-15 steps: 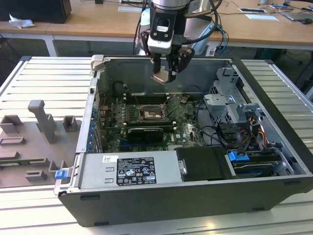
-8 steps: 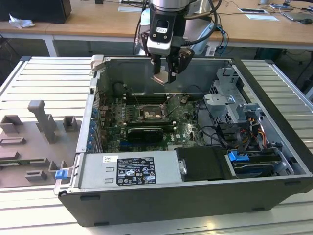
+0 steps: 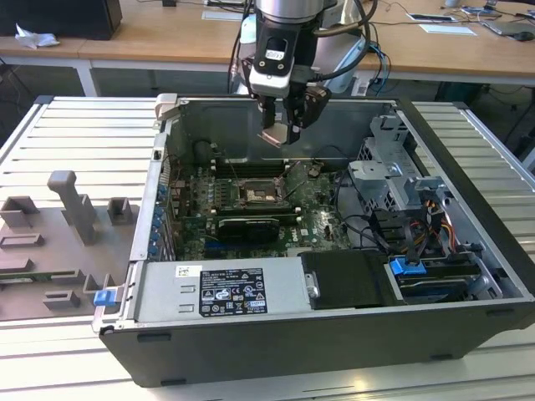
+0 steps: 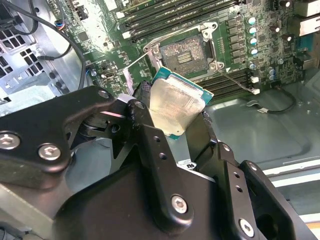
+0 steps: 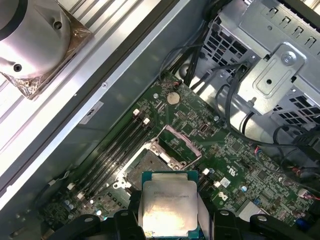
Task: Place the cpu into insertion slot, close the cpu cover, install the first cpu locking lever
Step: 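Place the cpu into insertion slot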
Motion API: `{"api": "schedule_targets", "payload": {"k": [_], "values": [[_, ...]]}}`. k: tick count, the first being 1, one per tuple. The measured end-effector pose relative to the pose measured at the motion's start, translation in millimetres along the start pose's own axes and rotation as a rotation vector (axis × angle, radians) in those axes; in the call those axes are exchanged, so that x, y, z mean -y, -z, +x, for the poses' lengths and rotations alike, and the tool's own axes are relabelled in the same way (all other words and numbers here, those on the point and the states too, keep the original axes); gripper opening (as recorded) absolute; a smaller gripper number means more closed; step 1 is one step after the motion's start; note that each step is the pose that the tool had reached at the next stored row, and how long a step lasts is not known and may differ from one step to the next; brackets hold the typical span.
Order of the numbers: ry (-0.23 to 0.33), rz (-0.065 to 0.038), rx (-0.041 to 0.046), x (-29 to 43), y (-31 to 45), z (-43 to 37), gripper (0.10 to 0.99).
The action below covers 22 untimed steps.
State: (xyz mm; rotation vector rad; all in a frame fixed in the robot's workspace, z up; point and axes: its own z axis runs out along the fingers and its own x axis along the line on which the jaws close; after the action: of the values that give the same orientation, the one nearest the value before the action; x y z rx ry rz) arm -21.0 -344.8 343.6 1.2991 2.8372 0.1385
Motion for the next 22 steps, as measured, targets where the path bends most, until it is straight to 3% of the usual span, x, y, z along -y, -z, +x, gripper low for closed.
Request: {"api": "schedule_targets", "payload": {"k": [22], "values": [[-0.033,-0.001,0.0029,0.5,-6.2,-0.1,0.525]]}}
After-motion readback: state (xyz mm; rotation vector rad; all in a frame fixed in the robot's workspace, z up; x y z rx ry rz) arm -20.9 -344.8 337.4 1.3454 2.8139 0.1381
